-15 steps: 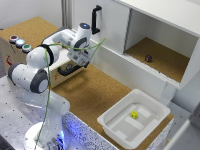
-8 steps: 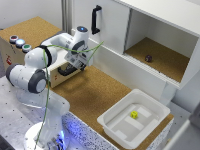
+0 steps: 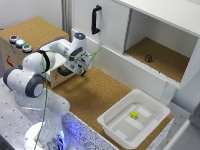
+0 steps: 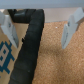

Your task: Go close the drawer

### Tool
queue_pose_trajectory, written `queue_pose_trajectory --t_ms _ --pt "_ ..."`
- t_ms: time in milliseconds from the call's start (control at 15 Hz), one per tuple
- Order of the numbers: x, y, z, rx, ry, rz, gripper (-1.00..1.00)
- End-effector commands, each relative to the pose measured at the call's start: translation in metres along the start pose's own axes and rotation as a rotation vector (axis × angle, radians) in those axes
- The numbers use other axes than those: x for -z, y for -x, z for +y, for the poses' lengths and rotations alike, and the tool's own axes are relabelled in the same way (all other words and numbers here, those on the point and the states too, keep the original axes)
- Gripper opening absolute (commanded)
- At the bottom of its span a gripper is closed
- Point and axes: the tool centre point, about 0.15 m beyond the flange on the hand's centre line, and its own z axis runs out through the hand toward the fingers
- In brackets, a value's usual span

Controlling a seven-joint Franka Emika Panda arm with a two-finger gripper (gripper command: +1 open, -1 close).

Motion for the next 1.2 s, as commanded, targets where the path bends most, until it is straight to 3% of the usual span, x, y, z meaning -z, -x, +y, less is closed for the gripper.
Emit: queue_pose_trajectory --t_ms 0,200,467,600,800,1133 --pt "-0.018 -0.005 -0.015 -0.012 0.013 0.017 -1.0" --pt "-0.019 -0.01 -0.024 0.008 0.009 0.022 -1.0" --pt "-0.032 -0.019 -0.043 0.022 0.042 -0.018 -1.0" --pt "-0.046 -0.024 -0.047 -0.013 0.015 -0.052 -1.0" --pt "-0.053 -0.028 -0.07 0.001 -0.012 -0.048 -1.0" --pt "-0.057 -0.034 -0.116 0.097 -0.01 -0.026 -1.0"
